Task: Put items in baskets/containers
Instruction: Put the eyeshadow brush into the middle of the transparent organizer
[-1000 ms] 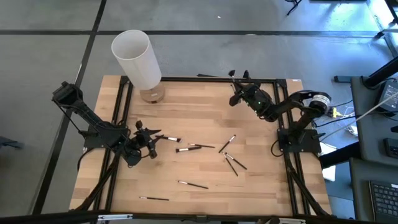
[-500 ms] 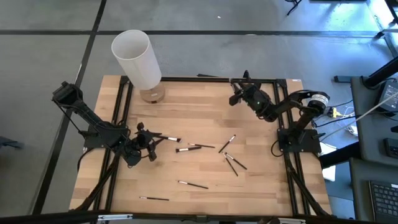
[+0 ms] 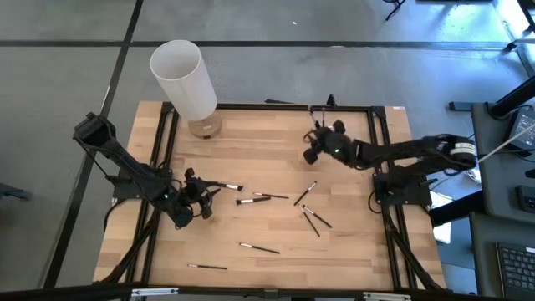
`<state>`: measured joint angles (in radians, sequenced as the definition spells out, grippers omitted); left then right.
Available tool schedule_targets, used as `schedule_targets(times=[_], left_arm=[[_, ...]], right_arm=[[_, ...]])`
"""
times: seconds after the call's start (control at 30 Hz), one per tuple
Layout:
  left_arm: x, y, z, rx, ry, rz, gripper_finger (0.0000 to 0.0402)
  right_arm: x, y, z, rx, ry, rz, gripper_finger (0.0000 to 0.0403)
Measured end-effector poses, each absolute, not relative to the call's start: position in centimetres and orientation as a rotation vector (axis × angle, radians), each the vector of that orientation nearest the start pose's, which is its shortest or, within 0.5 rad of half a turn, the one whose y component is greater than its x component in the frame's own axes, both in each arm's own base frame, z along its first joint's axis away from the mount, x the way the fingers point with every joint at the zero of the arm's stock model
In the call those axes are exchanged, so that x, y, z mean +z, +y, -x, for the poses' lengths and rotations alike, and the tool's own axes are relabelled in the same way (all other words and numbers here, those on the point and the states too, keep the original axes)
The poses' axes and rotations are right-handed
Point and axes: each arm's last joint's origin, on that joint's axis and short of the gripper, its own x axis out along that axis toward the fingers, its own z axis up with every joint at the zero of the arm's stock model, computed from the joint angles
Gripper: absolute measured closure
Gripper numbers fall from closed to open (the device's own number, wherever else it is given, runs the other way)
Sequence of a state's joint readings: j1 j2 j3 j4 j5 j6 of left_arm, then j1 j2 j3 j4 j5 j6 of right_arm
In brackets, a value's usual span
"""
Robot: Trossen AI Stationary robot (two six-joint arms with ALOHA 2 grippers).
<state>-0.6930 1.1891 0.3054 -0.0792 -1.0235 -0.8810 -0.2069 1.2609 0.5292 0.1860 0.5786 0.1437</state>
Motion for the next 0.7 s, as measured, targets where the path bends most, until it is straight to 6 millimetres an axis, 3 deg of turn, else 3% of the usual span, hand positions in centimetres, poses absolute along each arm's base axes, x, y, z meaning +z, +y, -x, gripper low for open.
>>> schedule_targets(times=[0.17,0.3,0.43,0.7], left_arm=[[12.3,-9.0,-14.8,0.555,0.442,0.118,0.0284],[12.2,-9.0,-14.8,0.563,0.435,0.118,0.0284],[12.3,-9.0,-14.8,0.569,0.427,0.116,0.0284],[12.3,-9.1,-14.8,0.561,0.431,0.116,0.0284]], right_arm=[[24.5,-1.1,-24.5,-0.647,0.648,-0.233,0.0304],[26.9,3.3,-24.8,-0.56,0.767,-0.396,0.0309],[25.7,6.6,-25.1,-0.556,0.916,-0.449,0.0311],[19.3,10.0,-27.1,-0.508,1.272,-0.525,0.0296]])
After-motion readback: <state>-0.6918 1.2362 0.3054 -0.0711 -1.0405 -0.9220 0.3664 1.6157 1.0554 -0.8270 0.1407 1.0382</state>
